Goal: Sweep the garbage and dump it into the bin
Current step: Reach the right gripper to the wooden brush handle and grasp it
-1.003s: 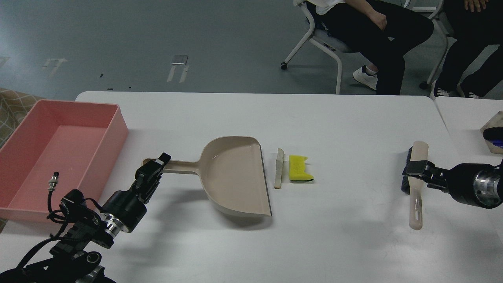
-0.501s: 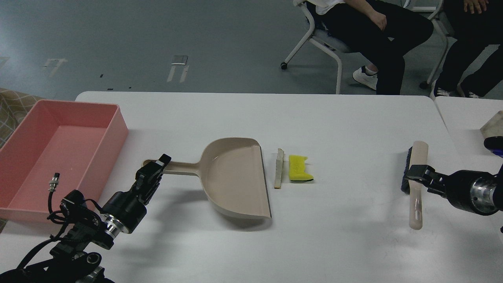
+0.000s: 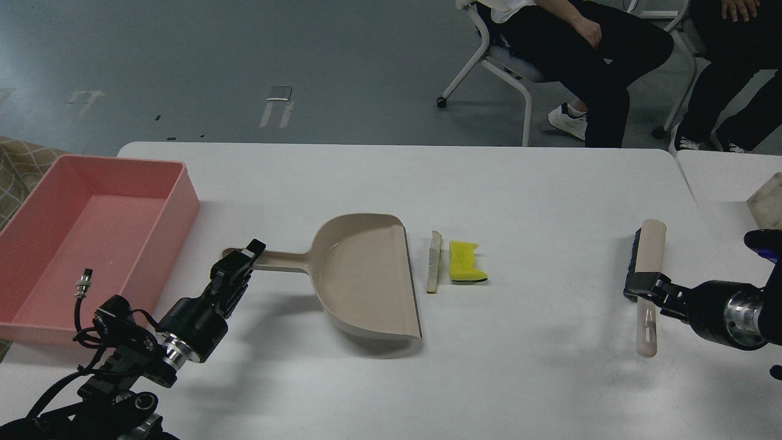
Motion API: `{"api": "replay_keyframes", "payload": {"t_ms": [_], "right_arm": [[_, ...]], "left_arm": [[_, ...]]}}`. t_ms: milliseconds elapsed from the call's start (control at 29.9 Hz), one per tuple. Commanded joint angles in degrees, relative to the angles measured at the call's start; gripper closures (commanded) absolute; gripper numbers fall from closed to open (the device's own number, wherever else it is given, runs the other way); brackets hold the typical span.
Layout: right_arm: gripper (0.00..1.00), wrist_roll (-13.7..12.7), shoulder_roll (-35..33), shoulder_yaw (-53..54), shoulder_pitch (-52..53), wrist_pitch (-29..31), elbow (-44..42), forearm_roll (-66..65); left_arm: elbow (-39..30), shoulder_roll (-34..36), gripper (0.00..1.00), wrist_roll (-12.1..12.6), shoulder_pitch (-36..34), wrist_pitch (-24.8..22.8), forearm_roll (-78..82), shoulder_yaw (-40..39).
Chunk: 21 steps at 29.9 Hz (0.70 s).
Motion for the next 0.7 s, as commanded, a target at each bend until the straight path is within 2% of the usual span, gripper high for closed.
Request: {"api": "replay_keyframes", "payload": {"t_ms": [0, 134, 201, 301, 401, 535, 602, 668], "right_arm": [[0.30, 0.00, 0.22, 0.00, -0.99, -0.12, -0.25, -0.10], [0.37, 0.00, 0.22, 0.00, -1.26, -0.65, -0.25, -0.01], [0.53, 0.00, 0.22, 0.00, -1.35, -0.74, -0.25, -0.01], [0.67, 0.00, 0.74, 0.00, -1.26, -0.74, -0.25, 0.08], [0.72, 0.00, 1.01, 0.00, -1.26, -0.74, -0.34, 0.08], [0.74, 0.00, 1.01, 0.00, -1.35, -0.65, -0.25, 0.17], [0.80, 0.00, 1.01, 0.00, -1.35, -0.47, -0.25, 0.17], [1.00, 0.00, 1.01, 0.00, -1.43, -0.47, -0.25, 0.17]], "left_arm": [[0.11, -0.29, 0.82, 0.00, 0.00, -0.08, -0.01, 0.05], [0.11, -0.29, 0.82, 0.00, 0.00, 0.01, -0.01, 0.05], [0.11, -0.29, 0.82, 0.00, 0.00, -0.08, -0.10, 0.05], [0.11, -0.29, 0.82, 0.00, 0.00, 0.01, -0.10, 0.05], [0.11, -0.29, 0.82, 0.00, 0.00, 0.01, -0.10, 0.05], [0.11, -0.29, 0.82, 0.00, 0.00, -0.08, -0.19, -0.03], [0.11, -0.29, 0.82, 0.00, 0.00, 0.01, -0.10, 0.05], [0.11, -0.29, 0.82, 0.00, 0.00, 0.01, -0.10, 0.05]]}}
